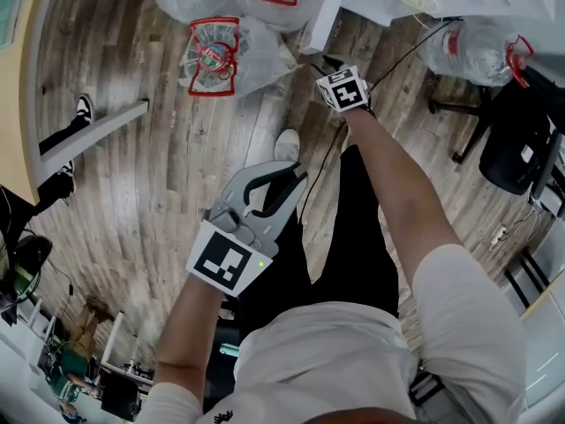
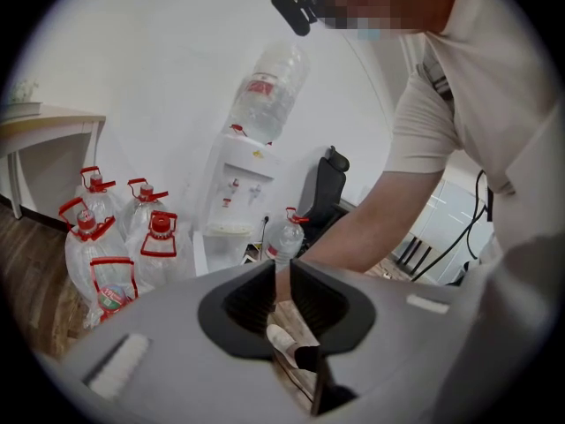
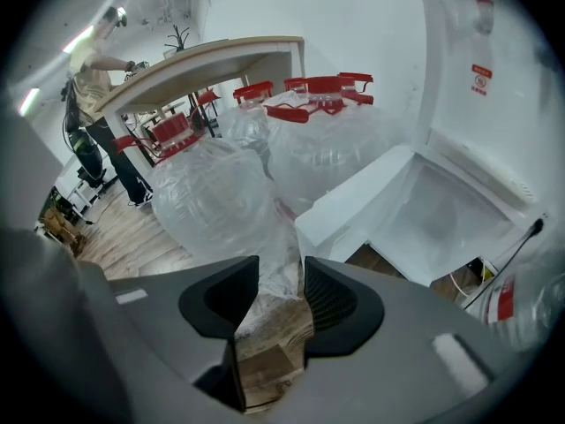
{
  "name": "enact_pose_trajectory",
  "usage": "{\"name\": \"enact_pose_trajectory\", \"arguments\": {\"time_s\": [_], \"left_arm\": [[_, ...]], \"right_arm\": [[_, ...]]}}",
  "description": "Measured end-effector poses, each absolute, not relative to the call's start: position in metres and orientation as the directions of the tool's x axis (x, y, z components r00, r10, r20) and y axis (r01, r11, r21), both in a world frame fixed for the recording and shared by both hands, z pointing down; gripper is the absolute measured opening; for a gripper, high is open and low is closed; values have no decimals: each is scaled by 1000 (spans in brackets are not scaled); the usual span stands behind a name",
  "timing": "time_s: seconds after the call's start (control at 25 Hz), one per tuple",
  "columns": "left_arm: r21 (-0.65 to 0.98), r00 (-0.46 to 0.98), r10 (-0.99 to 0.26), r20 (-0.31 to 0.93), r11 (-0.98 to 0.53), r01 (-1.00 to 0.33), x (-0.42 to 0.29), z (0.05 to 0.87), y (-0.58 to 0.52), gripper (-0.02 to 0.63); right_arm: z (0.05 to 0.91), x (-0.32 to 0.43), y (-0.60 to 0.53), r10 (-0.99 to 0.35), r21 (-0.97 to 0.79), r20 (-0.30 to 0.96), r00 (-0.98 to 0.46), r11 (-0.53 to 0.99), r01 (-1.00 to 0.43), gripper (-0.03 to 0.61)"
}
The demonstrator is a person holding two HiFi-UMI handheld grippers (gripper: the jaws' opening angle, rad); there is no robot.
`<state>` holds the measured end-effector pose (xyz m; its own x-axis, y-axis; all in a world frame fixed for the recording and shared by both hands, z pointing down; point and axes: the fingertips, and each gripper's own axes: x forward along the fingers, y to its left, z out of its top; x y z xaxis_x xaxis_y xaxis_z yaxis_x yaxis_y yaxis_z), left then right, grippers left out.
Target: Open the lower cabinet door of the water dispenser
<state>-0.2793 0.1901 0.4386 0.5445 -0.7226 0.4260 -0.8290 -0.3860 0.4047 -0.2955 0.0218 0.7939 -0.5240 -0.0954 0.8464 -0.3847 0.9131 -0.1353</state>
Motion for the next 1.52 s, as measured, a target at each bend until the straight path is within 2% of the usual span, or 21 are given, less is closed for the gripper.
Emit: {"name": "enact_pose_trajectory", "arguments": {"time_s": [0.32, 0.44, 0.64, 0.8, 0.88, 1.04, 1.52], "left_arm": [[314, 573, -715, 400, -481, -819, -277, 396, 192, 57], [317, 567, -715, 409, -471, -823, -278, 370, 193, 57], [233, 605, -666, 436, -566, -791, -262, 344, 201, 57], [234, 622, -625, 472, -592, -771, -243, 324, 211, 57], [249, 624, -615, 482, -587, -770, -234, 316, 216, 55], [311, 633, -613, 473, -556, -771, -207, 299, 228, 55], [237, 566, -645, 513, -527, -816, -82, 262, 269, 55]], "right_arm": [[700, -251, 46, -137, -162, 807, -575, 885, -437, 135], [643, -217, 67, -155, -199, 777, -610, 859, -471, 118], [537, -155, 99, -230, -217, 718, -657, 823, -525, 84], [458, -110, 136, -281, -218, 675, -682, 807, -548, 71], [427, -87, 158, -295, -212, 675, -676, 801, -561, 44], [374, -37, 198, -320, -214, 654, -686, 791, -573, 34], [283, 85, 266, -335, -143, 546, -768, 866, -480, 15]]}}
